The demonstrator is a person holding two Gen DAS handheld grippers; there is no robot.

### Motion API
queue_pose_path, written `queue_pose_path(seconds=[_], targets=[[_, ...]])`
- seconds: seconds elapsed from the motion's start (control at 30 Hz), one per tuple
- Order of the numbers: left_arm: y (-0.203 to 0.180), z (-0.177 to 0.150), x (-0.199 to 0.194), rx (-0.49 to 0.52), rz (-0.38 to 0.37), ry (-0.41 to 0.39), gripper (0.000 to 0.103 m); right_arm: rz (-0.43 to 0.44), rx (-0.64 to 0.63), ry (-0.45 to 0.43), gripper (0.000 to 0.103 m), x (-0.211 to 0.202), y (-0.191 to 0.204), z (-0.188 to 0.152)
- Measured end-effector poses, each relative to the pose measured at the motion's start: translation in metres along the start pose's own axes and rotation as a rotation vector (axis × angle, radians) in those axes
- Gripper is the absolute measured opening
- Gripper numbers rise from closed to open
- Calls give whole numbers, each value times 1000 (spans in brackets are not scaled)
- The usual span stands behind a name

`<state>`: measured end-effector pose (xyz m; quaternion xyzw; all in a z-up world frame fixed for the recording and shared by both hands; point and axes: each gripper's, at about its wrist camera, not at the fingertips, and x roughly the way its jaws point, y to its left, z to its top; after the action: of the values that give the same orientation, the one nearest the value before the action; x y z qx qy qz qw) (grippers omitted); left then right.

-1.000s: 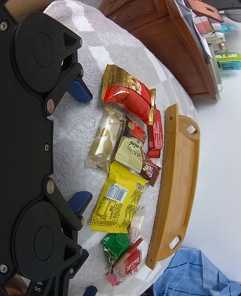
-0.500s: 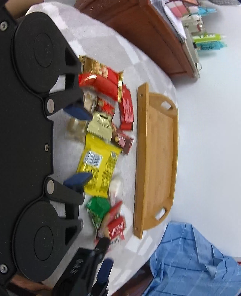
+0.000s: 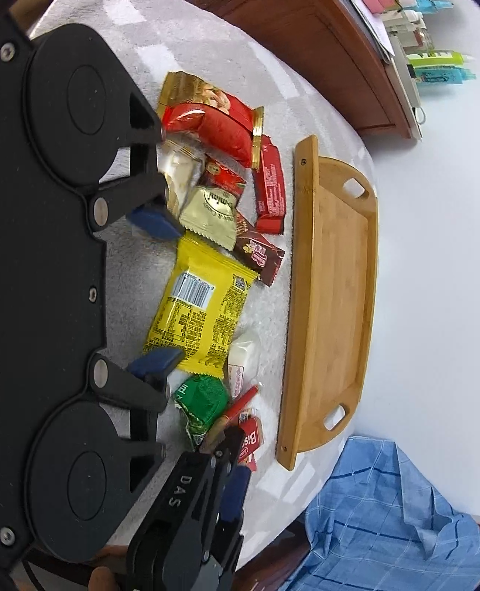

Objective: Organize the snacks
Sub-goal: 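Grasp the yellow wafer pack with left tool while right tool grasps red Biscoff biscuit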

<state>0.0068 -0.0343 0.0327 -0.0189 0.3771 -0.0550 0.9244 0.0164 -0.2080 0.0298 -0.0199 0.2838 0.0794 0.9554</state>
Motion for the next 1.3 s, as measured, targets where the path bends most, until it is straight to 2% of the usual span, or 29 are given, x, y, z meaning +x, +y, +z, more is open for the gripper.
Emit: queue_pose_path(seconds=[0.17,0.53,0.73,0.9,1.03,1.3], targets=[[-5,3,8,31,14,-11,76,-2,11,4,40,8,1,-1],[-9,11,26,47,6,-13,81,4,60,-11,37,7,-2,-3],[-7,9,29,26,-11,-9,77,11,82,-25,38,6,-3,-3],[-6,6,24,23,-5,-16,70,11,72,-29,38,6,0,-3],[-8,5,20,22,-15,-19,59,9,71,-34,38,5,0,-4],[-11,4,10,30,-16,-30,50,0,90,-54,38,2,-2,-5]])
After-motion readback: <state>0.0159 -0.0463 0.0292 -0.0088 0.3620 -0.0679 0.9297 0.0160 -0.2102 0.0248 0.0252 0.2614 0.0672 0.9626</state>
